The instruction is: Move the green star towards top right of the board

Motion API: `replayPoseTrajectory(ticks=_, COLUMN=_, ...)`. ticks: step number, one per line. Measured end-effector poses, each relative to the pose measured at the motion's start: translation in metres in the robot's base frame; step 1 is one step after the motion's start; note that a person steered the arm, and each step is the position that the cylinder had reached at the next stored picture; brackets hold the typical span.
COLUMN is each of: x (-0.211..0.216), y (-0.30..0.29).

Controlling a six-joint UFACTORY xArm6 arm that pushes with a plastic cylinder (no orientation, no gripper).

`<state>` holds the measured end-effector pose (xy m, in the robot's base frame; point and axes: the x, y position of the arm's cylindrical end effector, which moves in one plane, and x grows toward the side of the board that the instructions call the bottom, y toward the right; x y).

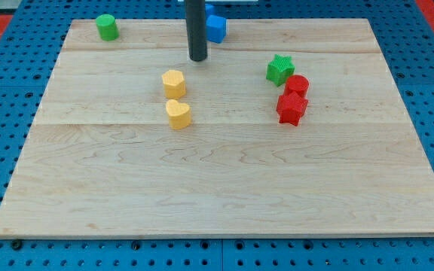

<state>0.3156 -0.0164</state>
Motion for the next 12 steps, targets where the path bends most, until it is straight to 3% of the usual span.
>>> replayPoseTrajectory(ticks=1, x=0.036, y=0.066)
replayPoseTrajectory(ticks=2, x=-0.003, y=0.093)
replayPoseTrajectory(ticks=3, x=-0.003, y=0.128)
replayPoseTrajectory(ticks=4, x=0.022, y=0.116)
replayPoseTrajectory(ticks=5, x=0.044, y=0.163)
replayPoseTrajectory(ticks=6, x=0.017, y=0.189)
replayPoseTrajectory(ticks=7, x=-0.011, y=0.184)
replayPoseTrajectory(ticks=9, x=-0.003, y=0.098)
replayPoseTrajectory(ticks=11, x=-0.024, y=0.2)
replayPoseTrajectory(ticks=12, x=-0.003, y=0.22)
